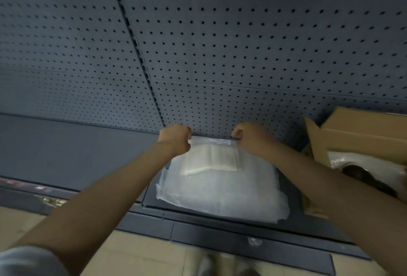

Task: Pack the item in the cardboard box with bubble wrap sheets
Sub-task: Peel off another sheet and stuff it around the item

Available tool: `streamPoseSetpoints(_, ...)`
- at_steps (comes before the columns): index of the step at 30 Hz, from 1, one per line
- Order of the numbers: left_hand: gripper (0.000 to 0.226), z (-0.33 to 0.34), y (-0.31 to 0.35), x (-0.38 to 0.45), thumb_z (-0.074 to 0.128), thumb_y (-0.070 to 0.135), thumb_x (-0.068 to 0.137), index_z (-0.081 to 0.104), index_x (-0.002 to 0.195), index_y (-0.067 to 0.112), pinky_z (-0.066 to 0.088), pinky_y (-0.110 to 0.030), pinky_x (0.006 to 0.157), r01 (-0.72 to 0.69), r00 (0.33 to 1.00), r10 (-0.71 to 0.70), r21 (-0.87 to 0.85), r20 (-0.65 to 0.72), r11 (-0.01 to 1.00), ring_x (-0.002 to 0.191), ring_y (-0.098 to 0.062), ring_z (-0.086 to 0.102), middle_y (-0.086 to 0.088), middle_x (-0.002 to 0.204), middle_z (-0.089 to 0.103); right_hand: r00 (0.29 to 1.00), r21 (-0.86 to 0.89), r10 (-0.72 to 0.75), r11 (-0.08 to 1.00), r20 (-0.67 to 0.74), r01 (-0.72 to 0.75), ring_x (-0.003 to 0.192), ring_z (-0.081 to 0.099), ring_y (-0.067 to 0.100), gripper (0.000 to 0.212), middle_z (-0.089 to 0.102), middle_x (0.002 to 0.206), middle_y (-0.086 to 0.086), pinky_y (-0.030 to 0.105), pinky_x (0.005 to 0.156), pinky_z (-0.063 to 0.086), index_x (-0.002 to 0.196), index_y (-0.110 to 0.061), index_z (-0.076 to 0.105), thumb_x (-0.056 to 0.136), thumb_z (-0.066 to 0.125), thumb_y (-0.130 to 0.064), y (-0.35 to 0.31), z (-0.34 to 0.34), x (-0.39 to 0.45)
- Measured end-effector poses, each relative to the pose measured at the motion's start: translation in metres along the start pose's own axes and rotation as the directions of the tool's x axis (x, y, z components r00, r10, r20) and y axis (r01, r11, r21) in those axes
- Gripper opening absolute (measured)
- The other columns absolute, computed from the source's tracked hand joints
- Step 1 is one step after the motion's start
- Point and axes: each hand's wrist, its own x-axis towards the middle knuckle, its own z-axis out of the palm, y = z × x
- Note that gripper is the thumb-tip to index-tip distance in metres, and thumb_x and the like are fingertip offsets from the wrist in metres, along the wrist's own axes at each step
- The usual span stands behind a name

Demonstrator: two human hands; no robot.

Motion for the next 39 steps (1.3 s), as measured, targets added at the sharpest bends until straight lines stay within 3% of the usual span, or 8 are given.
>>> streamPoseSetpoints(6, 0.038, 0.054, -0.009, 0.013, 0.056, 0.027, 0.090, 0.053, 0.128, 0.024, 0.044, -0.027, 0.083, 0.011, 0.987, 0.005, -0.096, 0.161, 0.995, 0.112, -0.022, 0.057, -0.002, 0.127, 0.056, 0.982, -0.003, 0.105, 0.994, 0.157, -0.105, 0.113, 0.057, 0.024, 0.036, 0.057, 0.129, 0.006, 0.030, 0.093, 0.047, 0.121, -0.016, 0.059, 0.085, 0.062, -0.013, 0.024, 0.061, 0.013)
streamPoseSetpoints(9, 0.048, 0.078, -0.002, 0.019, 0.056, 0.028, 0.089, 0.045, 0.135, 0.021, 0.047, -0.034, 0.089, -0.030, 0.973, 0.051, -0.097, 0.225, 0.995, 0.113, -0.025, 0.055, -0.005, 0.130, 0.051, 0.972, -0.104, 0.057, 0.994, 0.230, -0.033, 0.122, 0.048, 0.027, 0.049, 0.049, 0.136, 0.009, 0.033, 0.099, 0.044, 0.134, -0.013, 0.047, 0.087, 0.061, -0.019, 0.032, 0.088, 0.013)
streamPoseSetpoints(12, 0.056, 0.094, 0.006, 0.026, 0.059, 0.032, 0.088, 0.039, 0.138, 0.017, 0.046, -0.036, 0.086, -0.060, 0.963, 0.079, -0.081, 0.258, 0.995, 0.114, -0.027, 0.053, -0.009, 0.129, 0.048, 0.971, -0.178, 0.013, 0.983, 0.239, 0.031, 0.124, 0.040, 0.031, 0.058, 0.038, 0.142, 0.009, 0.039, 0.101, 0.042, 0.139, -0.013, 0.038, 0.087, 0.061, -0.023, 0.035, 0.111, 0.013)
streamPoseSetpoints(18, 0.068, 0.109, 0.015, 0.032, 0.064, 0.040, 0.085, 0.033, 0.140, 0.014, 0.047, -0.037, 0.081, -0.068, 0.972, 0.075, -0.041, 0.221, 0.997, 0.111, -0.029, 0.052, -0.011, 0.128, 0.044, 0.989, -0.240, 0.012, 0.970, 0.148, 0.024, 0.115, 0.044, 0.031, 0.060, 0.032, 0.140, 0.009, 0.039, 0.093, 0.046, 0.136, -0.017, 0.035, 0.084, 0.064, -0.025, 0.034, 0.141, 0.017)
streamPoseSetpoints(23, 0.068, 0.111, 0.020, 0.033, 0.064, 0.040, 0.085, 0.031, 0.138, 0.012, 0.047, -0.036, 0.080, -0.065, 0.983, 0.069, -0.028, 0.173, 0.997, 0.110, -0.029, 0.053, -0.011, 0.127, 0.045, 0.998, -0.276, 0.015, 0.961, 0.058, 0.001, 0.114, 0.044, 0.031, 0.054, 0.035, 0.138, 0.012, 0.038, 0.089, 0.045, 0.140, -0.016, 0.031, 0.092, 0.052, -0.024, 0.030, 0.142, 0.022)
streamPoseSetpoints(31, 0.056, 0.086, 0.020, 0.028, 0.053, 0.035, 0.092, 0.030, 0.141, 0.020, 0.044, -0.035, 0.071, -0.059, 0.996, 0.068, -0.134, 0.064, 0.989, 0.104, -0.030, 0.057, -0.012, 0.121, 0.050, 0.999, -0.299, 0.040, 0.953, -0.027, -0.046, 0.105, 0.060, 0.028, 0.037, 0.056, 0.125, 0.013, 0.034, 0.079, 0.050, 0.136, -0.009, 0.040, 0.100, 0.039, -0.019, 0.010, 0.120, 0.025)
streamPoseSetpoints(36, 0.039, 0.054, 0.030, 0.018, 0.048, 0.023, 0.095, 0.041, 0.132, 0.012, 0.044, -0.034, 0.070, -0.043, 0.997, 0.025, -0.269, -0.070, 0.962, 0.100, -0.033, 0.059, -0.014, 0.118, 0.055, 0.972, 0.033, 0.167, 0.986, -0.167, -0.163, 0.096, 0.063, 0.029, 0.032, 0.064, 0.109, 0.016, 0.032, 0.071, 0.045, 0.122, -0.004, 0.050, 0.102, 0.034, -0.023, -0.015, 0.085, 0.025)
streamPoseSetpoints(39, 0.036, 0.035, 0.037, 0.010, 0.053, 0.023, 0.093, 0.046, 0.126, 0.008, 0.047, -0.035, 0.077, -0.047, 0.991, -0.003, -0.376, -0.132, 0.925, 0.101, -0.032, 0.060, -0.015, 0.120, 0.055, 0.947, 0.388, 0.283, 0.899, -0.153, -0.205, 0.089, 0.060, 0.027, 0.028, 0.062, 0.109, 0.017, 0.033, 0.070, 0.049, 0.115, -0.001, 0.052, 0.101, 0.038, -0.021, -0.030, 0.070, 0.021)
